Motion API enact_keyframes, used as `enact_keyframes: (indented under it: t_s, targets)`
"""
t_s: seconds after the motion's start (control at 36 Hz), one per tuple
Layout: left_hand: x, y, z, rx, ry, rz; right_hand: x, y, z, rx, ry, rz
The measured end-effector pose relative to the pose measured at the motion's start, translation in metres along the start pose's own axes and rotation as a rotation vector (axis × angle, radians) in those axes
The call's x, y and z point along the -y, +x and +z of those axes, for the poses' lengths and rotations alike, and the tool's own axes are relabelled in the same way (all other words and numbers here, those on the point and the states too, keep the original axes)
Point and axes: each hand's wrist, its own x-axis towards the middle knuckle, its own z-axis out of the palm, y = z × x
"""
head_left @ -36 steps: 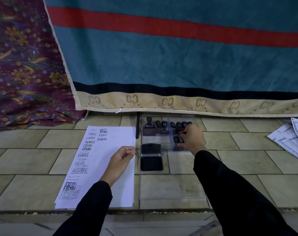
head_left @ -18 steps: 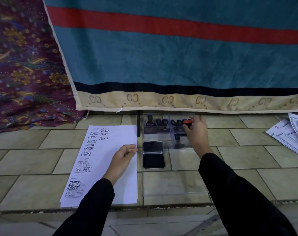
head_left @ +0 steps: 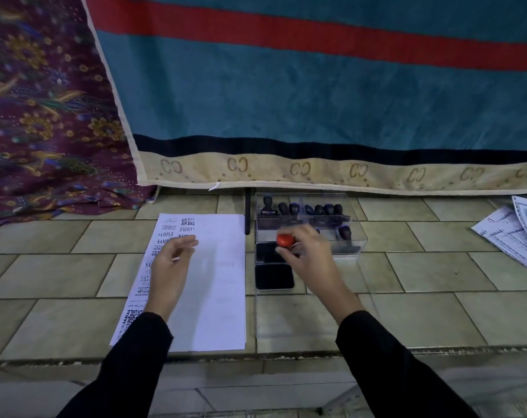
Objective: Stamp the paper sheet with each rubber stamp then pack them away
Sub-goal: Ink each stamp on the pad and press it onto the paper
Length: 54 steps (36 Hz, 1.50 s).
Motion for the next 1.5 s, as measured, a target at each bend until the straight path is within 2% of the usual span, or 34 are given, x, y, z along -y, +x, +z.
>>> enact_keyframes:
  t_s: [0.11, 0.25, 0.44, 0.81, 1.5]
  targets:
    - [0.018, 0.011, -0.047, -0.058, 0.257, 0.066, 0.003, -0.008, 0.012, 0.046, 0.031, 0.014]
    - [0.036, 0.021, -0.094, -0.002, 0.577, 0.094, 0.002, -0.011, 0.018, 0.070, 0.012, 0.007]
    - [0.038, 0.009, -0.096, 0.098, 0.851, 0.194, 0.002, -0.017, 0.024, 0.063, 0.005, 0.029]
    - [0.040, 0.008, -0.096, 0.093, 0.889, 0.176, 0.008, -0.021, 0.028, -0.002, -0.005, 0.024]
    - [0.048, 0.011, -0.098, 0.074, 0.903, 0.166, 0.003, -0.024, 0.026, 0.009, -0.029, 0.040]
